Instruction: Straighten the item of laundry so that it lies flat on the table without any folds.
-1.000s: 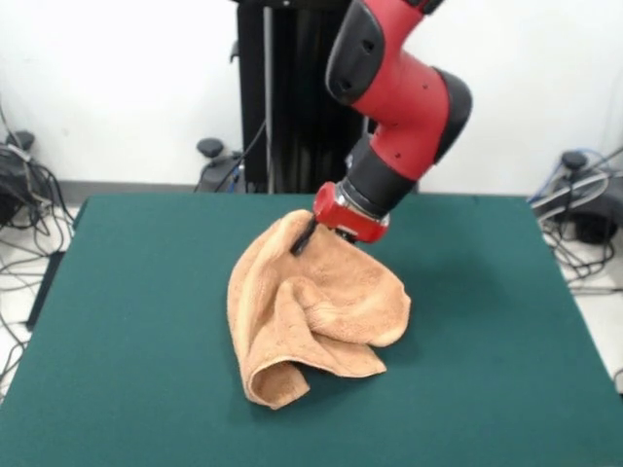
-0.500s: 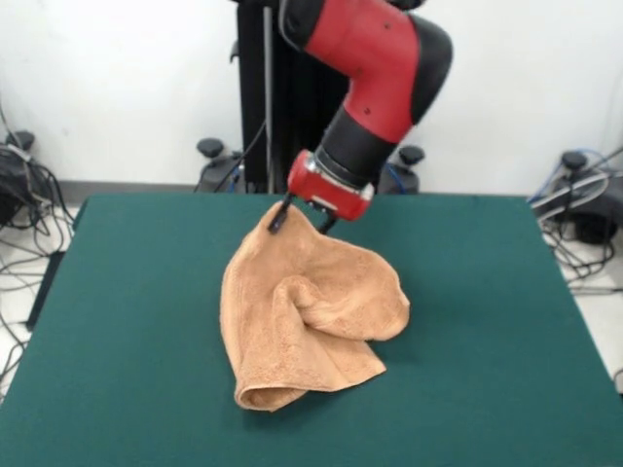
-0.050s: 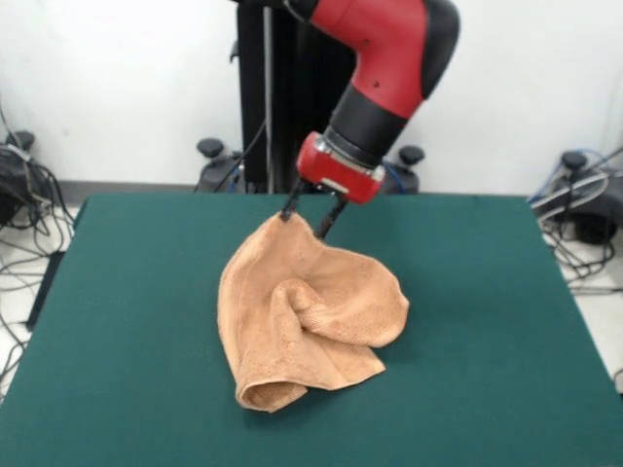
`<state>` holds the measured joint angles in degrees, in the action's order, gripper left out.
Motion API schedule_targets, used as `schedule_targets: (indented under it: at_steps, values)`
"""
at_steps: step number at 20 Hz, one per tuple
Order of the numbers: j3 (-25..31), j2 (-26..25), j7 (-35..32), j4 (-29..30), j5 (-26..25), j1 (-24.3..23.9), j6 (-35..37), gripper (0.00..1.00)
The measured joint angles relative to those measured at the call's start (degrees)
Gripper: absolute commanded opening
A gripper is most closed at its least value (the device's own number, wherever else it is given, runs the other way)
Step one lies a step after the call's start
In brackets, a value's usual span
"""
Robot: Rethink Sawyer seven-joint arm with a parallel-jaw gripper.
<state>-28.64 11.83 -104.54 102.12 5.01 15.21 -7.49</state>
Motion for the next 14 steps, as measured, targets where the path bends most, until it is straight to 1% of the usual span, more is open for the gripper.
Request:
schedule_targets:
  at_steps: [7,14]
  values:
    - [0.0,0.0,0.0,0.0,0.7,2.4,-2.1,0.0]
    - [-0.1,-0.1,0.0,0.0,0.8,2.5,-5.6,0.0]
